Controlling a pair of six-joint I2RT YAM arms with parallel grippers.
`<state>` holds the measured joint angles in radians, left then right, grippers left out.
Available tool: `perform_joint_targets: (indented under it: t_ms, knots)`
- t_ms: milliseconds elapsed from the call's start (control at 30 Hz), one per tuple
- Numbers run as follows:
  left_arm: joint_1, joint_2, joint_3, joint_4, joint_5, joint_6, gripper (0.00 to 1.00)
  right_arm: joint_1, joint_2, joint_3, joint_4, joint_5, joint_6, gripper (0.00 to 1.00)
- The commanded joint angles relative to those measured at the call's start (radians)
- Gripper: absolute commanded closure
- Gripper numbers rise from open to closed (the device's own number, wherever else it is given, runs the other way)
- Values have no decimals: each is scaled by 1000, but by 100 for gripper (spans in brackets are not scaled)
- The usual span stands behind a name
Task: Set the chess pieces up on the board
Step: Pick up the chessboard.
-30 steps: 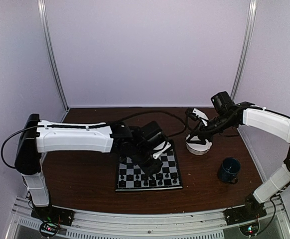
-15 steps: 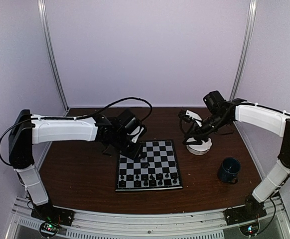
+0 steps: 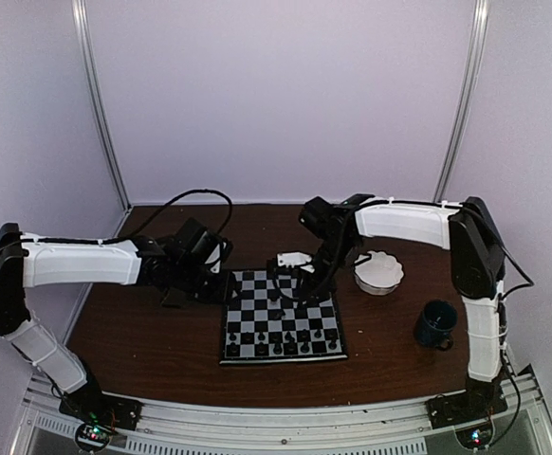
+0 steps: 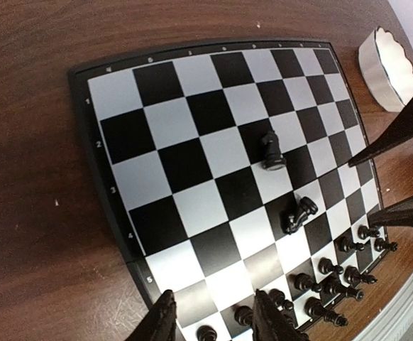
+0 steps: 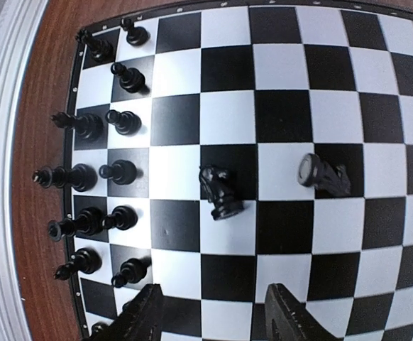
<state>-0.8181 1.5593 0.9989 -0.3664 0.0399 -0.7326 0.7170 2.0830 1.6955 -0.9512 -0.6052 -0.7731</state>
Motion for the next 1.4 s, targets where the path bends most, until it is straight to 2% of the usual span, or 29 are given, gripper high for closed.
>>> perform_joint_targets:
  t_ms: [0, 433, 733, 1000, 1200, 1367]
  knots:
    - [17, -73, -75, 114, -24, -80, 62, 55, 74, 103, -76, 123, -60, 48]
    - [19, -109, -99, 92, -60, -63, 62, 133, 183, 177, -41, 217, -79, 47]
    - [19, -126, -115, 94, -69, -74, 62, 150, 205, 172, -32, 212, -97, 59]
    - [19, -109, -114, 120, -48, -90, 62, 156, 197, 170, -24, 203, -86, 80]
    - [19, -90, -147, 271, 43, -160, 60, 125, 66, 83, 45, 165, -5, 86]
    - [18, -79, -185, 471, 114, -263, 59, 74, -68, 8, 109, 71, 95, 86]
